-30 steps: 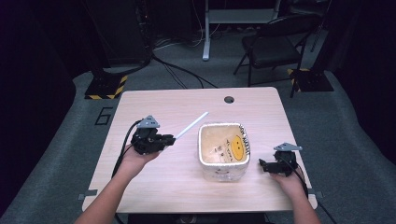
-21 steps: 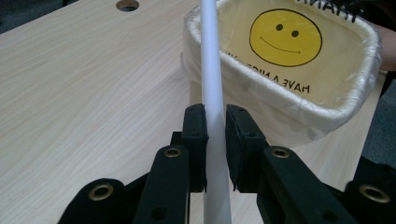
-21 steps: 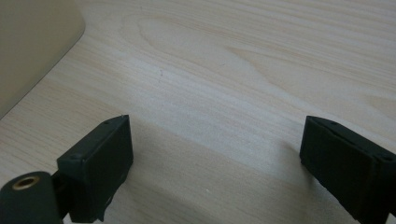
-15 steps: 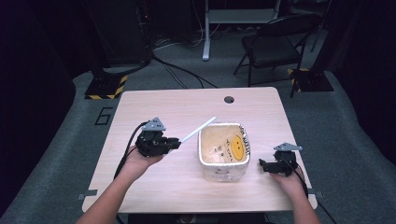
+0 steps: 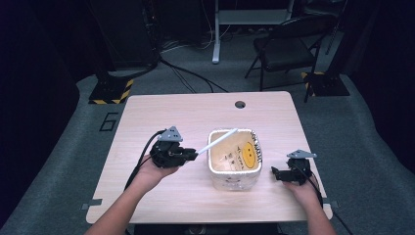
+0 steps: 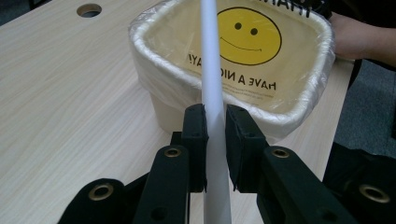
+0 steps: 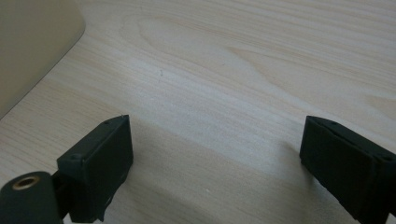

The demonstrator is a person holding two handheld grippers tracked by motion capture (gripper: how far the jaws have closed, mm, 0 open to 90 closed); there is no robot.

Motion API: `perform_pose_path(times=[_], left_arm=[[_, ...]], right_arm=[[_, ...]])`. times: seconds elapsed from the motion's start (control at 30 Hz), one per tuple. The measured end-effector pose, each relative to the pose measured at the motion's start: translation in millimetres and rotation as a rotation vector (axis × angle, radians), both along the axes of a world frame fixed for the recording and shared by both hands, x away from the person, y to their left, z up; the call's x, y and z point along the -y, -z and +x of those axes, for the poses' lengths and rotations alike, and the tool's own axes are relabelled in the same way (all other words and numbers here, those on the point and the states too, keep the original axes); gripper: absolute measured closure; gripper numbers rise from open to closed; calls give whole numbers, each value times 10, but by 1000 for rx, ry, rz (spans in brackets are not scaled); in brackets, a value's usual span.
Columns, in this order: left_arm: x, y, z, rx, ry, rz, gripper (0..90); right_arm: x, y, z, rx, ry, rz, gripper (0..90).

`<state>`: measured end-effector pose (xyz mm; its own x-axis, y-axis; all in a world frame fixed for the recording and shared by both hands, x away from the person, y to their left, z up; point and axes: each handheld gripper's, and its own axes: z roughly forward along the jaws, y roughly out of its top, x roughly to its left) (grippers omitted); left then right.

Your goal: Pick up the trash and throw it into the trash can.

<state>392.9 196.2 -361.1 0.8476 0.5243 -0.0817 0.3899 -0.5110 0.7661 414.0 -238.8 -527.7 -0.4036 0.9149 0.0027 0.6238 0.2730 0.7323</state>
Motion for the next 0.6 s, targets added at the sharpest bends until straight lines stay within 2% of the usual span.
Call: perform_pose_path(times=[0.37,0.6], left_arm=[[126,-1,14,-6,15,11,781],[214,2,13,-14,29,36,779]], right_arm=[[0,0,0,0,0,0,88],[0,0,0,-1,0,0,88]])
